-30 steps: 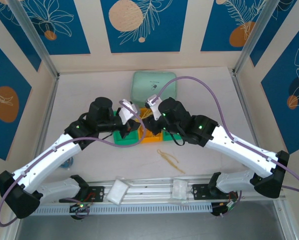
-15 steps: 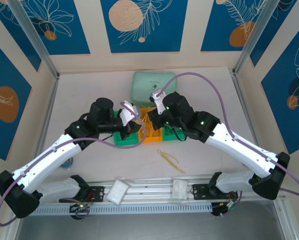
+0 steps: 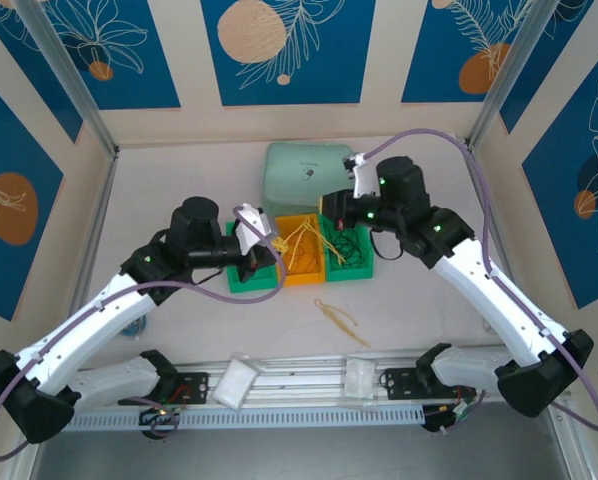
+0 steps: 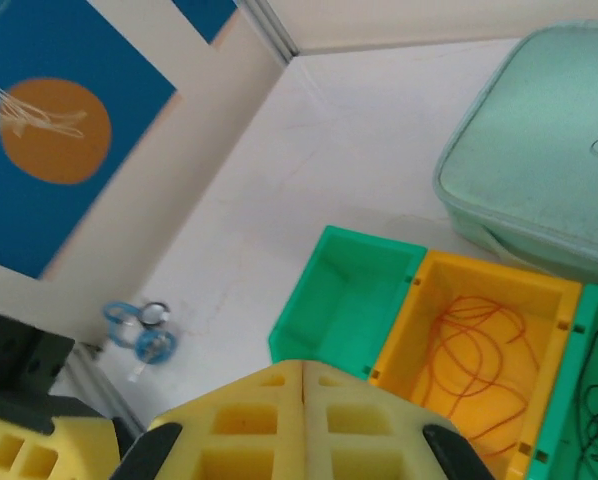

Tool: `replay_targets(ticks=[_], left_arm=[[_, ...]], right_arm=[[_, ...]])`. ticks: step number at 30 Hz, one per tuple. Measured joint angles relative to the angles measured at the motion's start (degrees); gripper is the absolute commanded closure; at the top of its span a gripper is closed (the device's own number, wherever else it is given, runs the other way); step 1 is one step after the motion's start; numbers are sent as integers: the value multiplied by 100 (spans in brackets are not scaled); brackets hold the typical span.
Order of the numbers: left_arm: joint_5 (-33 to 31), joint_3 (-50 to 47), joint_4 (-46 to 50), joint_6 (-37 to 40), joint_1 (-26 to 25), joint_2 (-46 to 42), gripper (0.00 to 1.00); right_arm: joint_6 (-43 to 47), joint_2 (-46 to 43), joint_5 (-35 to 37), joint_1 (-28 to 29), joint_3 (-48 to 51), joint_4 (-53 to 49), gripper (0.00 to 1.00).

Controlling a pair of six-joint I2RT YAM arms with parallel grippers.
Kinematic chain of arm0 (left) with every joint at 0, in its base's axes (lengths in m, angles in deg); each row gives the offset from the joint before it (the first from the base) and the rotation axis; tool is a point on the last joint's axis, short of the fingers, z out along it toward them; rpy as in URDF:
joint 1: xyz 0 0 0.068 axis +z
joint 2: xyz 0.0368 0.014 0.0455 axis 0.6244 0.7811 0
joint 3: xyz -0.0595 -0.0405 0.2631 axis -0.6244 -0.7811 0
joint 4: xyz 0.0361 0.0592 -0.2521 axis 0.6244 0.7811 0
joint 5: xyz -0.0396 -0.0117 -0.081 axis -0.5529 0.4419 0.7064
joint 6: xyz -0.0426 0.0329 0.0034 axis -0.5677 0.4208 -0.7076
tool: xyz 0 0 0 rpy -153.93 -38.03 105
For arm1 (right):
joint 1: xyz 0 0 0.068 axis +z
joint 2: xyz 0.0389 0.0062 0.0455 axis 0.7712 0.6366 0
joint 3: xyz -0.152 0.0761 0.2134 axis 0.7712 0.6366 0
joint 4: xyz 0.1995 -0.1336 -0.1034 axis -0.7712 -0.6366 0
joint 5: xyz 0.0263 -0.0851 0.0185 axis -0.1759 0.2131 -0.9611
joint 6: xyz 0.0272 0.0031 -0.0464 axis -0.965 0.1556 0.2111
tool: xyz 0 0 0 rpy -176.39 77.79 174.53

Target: Untangle the cables

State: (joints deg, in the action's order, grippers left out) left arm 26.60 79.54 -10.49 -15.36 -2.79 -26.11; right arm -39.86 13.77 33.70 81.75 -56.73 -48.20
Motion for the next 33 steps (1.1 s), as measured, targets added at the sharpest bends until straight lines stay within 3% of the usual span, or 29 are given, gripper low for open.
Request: replay_targets(ticks=[5,8,11,19,28,33], left_arm=[[120,-114,-118,101,-11,-140,100],[151,-118,-125,138,-11,-142,100],[149,-116,-79,153,-11,-129,100],[37,107,361,219,-17,33,100],[-37,269,654,258,-50,201,100],[-70,354,774,260,-50,306,100]], right_arm=[[-686,144,-1460,-682,149,328,100],[-752,264,-1980,-662,149,369,87],[-516,236,-1982,-382,122,212,76],[636,188,-83,1185,-555,-866,71],[1217,345,2122,2057,-719,-1526,71],[1360,367,2699,2282,-734,-1753,71]])
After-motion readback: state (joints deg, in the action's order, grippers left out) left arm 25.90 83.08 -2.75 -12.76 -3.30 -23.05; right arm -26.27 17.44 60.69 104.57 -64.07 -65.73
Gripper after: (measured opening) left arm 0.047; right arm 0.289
